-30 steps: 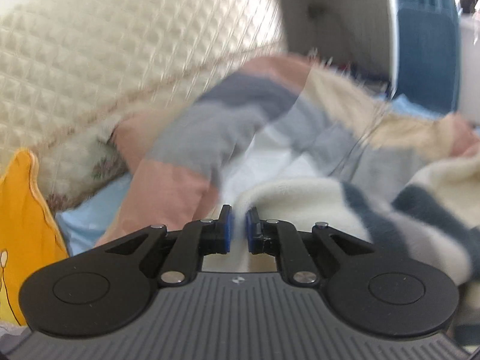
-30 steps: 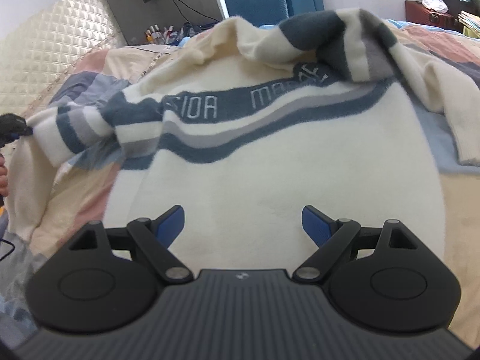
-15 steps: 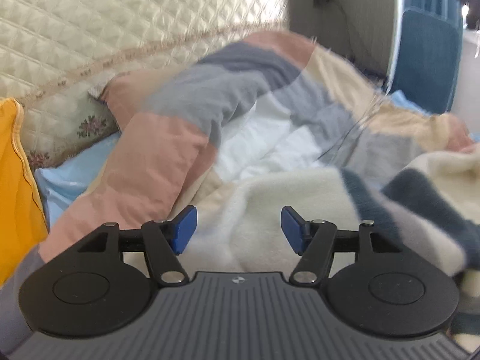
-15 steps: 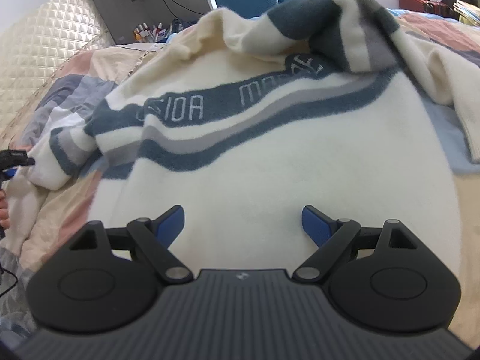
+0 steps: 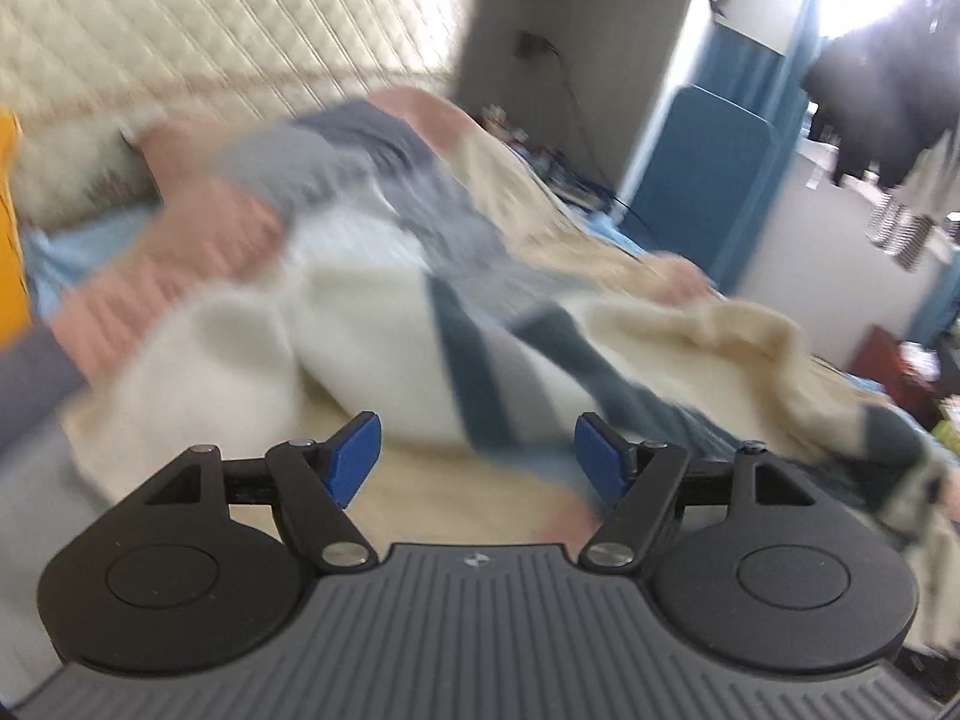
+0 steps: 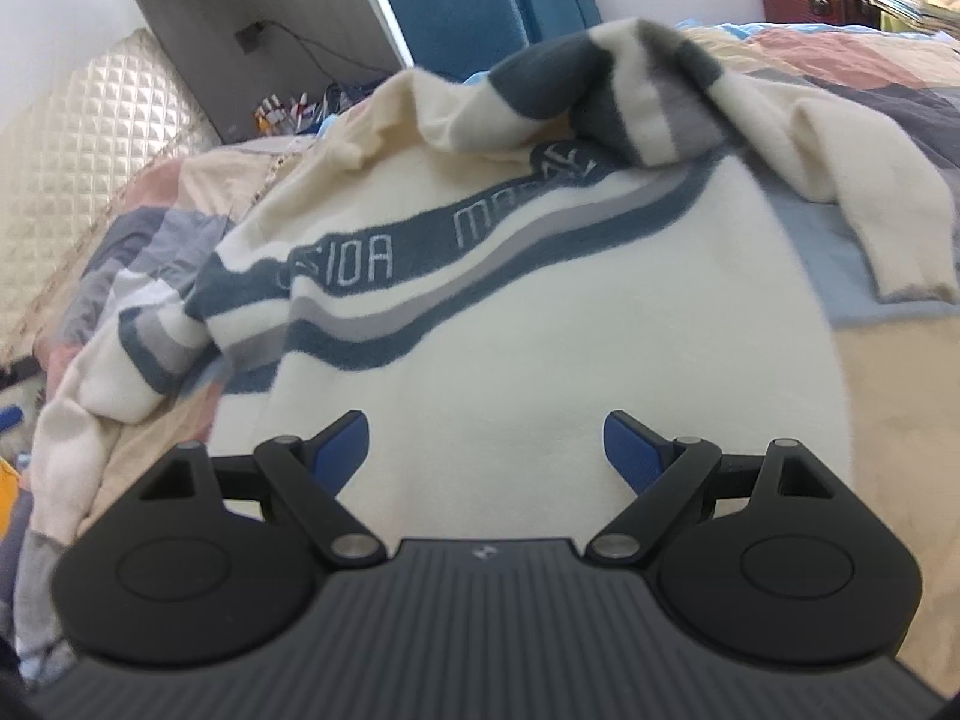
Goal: Fold large clothes
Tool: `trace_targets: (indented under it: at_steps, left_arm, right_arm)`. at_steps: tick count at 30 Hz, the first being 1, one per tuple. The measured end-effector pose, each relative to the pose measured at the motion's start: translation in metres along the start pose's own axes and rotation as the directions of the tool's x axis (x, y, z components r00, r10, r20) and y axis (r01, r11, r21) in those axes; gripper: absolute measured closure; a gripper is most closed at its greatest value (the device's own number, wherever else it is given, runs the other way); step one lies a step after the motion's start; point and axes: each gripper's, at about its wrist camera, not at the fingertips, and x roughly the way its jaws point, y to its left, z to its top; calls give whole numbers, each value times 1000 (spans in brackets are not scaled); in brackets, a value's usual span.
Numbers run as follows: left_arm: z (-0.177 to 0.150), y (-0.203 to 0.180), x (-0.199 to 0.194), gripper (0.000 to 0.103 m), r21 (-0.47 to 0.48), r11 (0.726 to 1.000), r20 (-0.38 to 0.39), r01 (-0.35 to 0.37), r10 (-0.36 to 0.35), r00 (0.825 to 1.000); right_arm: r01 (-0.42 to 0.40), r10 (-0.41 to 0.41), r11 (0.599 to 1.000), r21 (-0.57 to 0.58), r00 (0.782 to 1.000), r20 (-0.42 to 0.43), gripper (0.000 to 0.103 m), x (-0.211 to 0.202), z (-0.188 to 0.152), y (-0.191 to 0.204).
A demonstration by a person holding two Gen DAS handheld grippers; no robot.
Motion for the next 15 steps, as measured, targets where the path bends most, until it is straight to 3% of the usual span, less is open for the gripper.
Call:
trace_targets:
  at_steps: [3, 7, 11, 15]
  left_arm:
    - [-40, -21, -5, 27, -11, 993, -110, 121, -121, 987]
    - [-89, -36, -3, 27, -50, 978, -213, 201, -207, 955]
    - [-118, -35, 5, 27, -105, 971, -291, 213, -234, 928]
    - [-128, -25, 12, 28, -179, 958, -343, 225, -275, 898]
  right_arm:
    - [8, -9, 999, 35, 1000, 25, 16, -10, 3, -8]
    - [63, -68, 993, 99, 997, 47, 16, -26, 1, -27]
    - [113, -124, 971, 211, 992, 38, 16, -38, -5, -53]
    - [132, -140, 921, 366, 990, -3, 16, -42, -14, -76]
